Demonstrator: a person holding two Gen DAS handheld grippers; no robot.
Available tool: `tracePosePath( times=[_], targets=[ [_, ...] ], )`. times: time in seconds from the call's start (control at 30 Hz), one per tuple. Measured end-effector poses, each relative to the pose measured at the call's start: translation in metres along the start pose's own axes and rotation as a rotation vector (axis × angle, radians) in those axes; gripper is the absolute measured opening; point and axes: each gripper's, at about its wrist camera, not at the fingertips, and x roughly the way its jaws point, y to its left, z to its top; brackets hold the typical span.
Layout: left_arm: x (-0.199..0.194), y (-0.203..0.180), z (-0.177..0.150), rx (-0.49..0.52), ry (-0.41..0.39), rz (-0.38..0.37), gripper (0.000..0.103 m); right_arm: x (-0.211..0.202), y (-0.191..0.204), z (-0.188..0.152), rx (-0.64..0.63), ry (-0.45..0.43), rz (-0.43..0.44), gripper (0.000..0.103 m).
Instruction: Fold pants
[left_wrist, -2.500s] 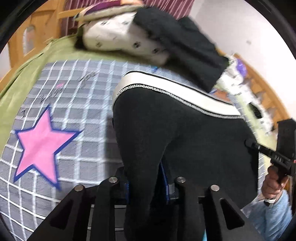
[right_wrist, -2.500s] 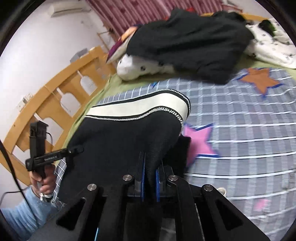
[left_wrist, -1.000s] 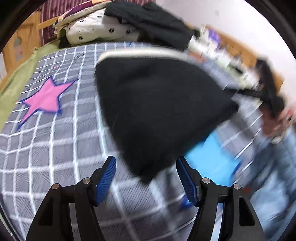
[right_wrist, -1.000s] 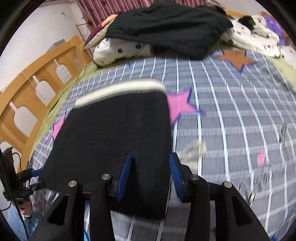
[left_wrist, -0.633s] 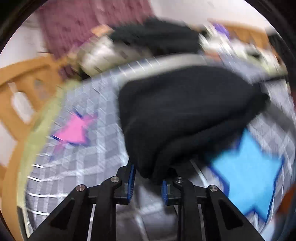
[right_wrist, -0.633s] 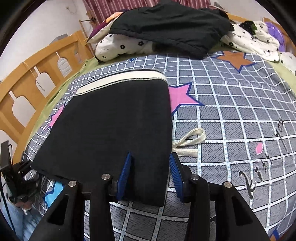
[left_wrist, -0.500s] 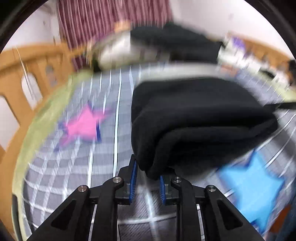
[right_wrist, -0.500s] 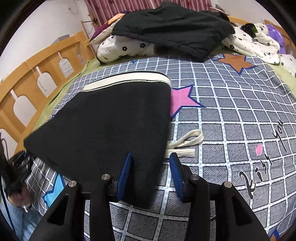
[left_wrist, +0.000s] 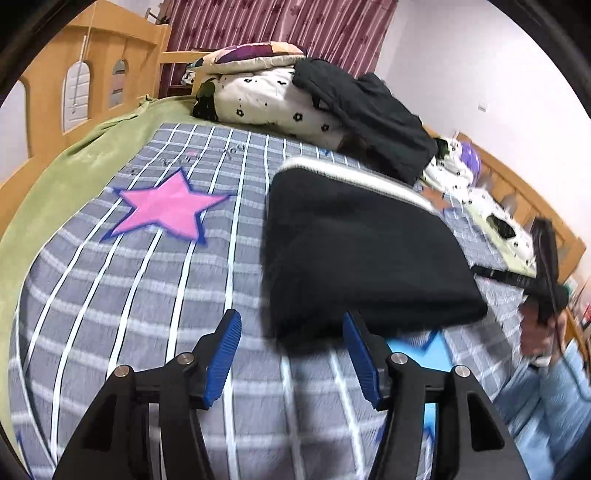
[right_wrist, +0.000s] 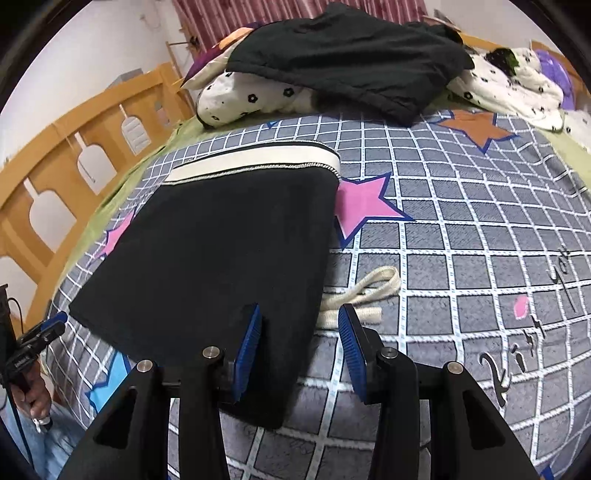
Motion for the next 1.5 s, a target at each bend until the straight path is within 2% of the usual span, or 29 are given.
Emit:
tracePosePath(
  times=[0.07,0.17,0.27,0.37,0.5,0.57,0.6,0.63,0.67,0.7,0.73,0.8,0.87,0.97,1.03,1.07,1.1,1.17,1.23,1.33,1.37,1.43,1.5],
  targets=[
    [0.015,-0.004,0.019,0.006,0.028,0.01,0.055,0.006,-0.001,0.009,0.004,0.011,0.006,0.043],
    [0.049,-0.009,0.054,0.023,0.077,-0.041,0.06,0.016,-0.002,0.031,0.001,0.026,0.008,0.044],
    [0.082,-0.01,0.076,0.021,0.091,-0.023,0.06,0.03,-0.006,0.053,0.005,0.056,-0.004,0.045],
    [0.112,-0.004,0.087,-0.013,0.14,-0.042,0.059,0.049,-0.015,0.072,0.025,0.078,-0.005,0.045],
    [0.143,0.009,0.088,-0.041,0.218,-0.049,0.06,0.082,-0.028,0.092,0.076,0.12,0.064,0.058],
    [0.155,0.025,0.086,-0.136,0.254,-0.12,0.059,0.094,-0.033,0.1,0.095,0.12,0.101,0.061],
    [0.157,0.03,0.084,-0.178,0.251,-0.151,0.051,0.099,-0.036,0.103,0.107,0.129,0.126,0.061],
    [0.16,0.032,0.082,-0.211,0.261,-0.199,0.038,0.104,-0.041,0.107,0.128,0.141,0.172,0.057],
    [0.161,0.031,0.082,-0.219,0.266,-0.213,0.037,0.106,-0.043,0.11,0.143,0.14,0.216,0.036],
    [0.159,0.025,0.084,-0.199,0.251,-0.199,0.032,0.106,-0.044,0.114,0.159,0.126,0.247,0.021],
    [0.155,0.018,0.085,-0.168,0.238,-0.182,0.029,0.104,-0.042,0.119,0.156,0.095,0.23,0.017],
    [0.149,0.006,0.089,-0.114,0.212,-0.145,0.029,0.102,-0.026,0.129,0.066,0.051,0.18,0.014],
    [0.15,0.005,0.089,-0.128,0.213,-0.131,0.029,0.104,-0.012,0.138,0.01,0.016,0.132,0.013],
    [0.152,0.01,0.091,-0.137,0.224,-0.132,0.034,0.12,-0.011,0.151,0.01,0.045,0.126,0.015],
    [0.148,0.013,0.094,-0.135,0.215,-0.097,0.04,0.13,-0.014,0.15,0.008,0.088,0.082,0.028],
    [0.139,0.012,0.095,-0.128,0.178,-0.058,0.04,0.127,-0.016,0.148,-0.002,0.083,0.056,0.036],
    [0.129,0.011,0.094,-0.112,0.141,-0.03,0.036,0.122,-0.016,0.146,-0.019,0.069,0.028,0.039],
    [0.115,0.005,0.093,-0.071,0.112,-0.01,0.036,0.105,-0.013,0.142,-0.05,0.044,-0.016,0.038],
    [0.105,-0.003,0.085,-0.023,0.145,-0.016,0.036,0.083,-0.009,0.133,-0.075,0.003,-0.037,0.036],
    [0.101,-0.007,0.056,-0.004,0.208,0.02,0.034,0.05,0.0,0.108,-0.11,-0.027,-0.016,0.036],
    [0.101,-0.006,0.048,-0.01,0.214,0.04,0.035,0.045,0.003,0.1,-0.122,-0.024,-0.011,0.037],
    [0.086,-0.001,0.038,-0.039,0.168,0.037,0.034,0.043,0.011,0.08,-0.15,0.009,-0.017,0.036],
    [0.067,0.002,0.039,-0.029,0.164,0.015,0.034,0.049,0.017,0.057,-0.171,0.055,-0.077,0.036]
  ],
)
